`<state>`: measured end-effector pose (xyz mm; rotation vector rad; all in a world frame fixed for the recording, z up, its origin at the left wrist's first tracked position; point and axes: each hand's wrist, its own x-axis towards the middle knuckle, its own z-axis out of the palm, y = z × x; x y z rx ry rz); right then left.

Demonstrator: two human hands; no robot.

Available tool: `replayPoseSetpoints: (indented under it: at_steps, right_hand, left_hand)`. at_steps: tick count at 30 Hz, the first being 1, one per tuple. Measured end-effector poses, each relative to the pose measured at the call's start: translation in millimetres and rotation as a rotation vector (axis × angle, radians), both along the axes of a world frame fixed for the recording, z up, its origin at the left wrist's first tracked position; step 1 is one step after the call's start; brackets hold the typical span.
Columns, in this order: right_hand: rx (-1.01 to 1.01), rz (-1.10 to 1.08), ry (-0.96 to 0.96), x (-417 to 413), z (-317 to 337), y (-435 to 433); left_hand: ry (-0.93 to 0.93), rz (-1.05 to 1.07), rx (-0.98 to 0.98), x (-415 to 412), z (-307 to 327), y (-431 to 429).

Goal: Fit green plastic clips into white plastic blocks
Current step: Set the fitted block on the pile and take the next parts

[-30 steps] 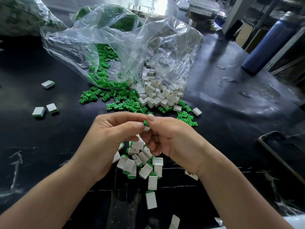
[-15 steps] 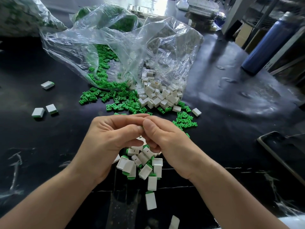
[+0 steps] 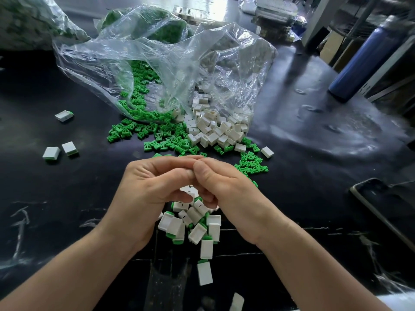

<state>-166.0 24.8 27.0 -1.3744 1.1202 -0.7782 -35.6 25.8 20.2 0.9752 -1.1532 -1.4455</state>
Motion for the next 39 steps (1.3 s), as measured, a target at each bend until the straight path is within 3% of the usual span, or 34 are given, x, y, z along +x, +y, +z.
replayPoseSetpoints:
  at_steps: [10, 23, 28, 33, 39]
  right_hand:
    - [0.267, 0.051, -0.316, -13.2, 5.6, -7.1]
    - [0.237, 0.064, -0.186, -19.7, 6.4, -11.7]
    - [0.115, -0.041, 0.046, -25.7, 8.3, -15.3]
    - [0.004, 0.027, 0.314, -26.5, 6.0, -11.5]
    - [-0.104, 0.116, 0.560, -20.9, -1.0, -8.7]
  left_hand:
    - [0.020, -0.047, 0.046, 1.4, -0.2, -1.0]
    - [-0.059, -0.011, 0.024, 2.3, -4.0, -3.2]
    - [-0.064, 0.193, 0.035, 14.2, -3.0, -15.7]
    - [-0.251, 0.357, 0.032, 22.9, -14.0, -26.1]
    - [-0.508, 0.387, -0.063, 22.4, -23.4, -29.6]
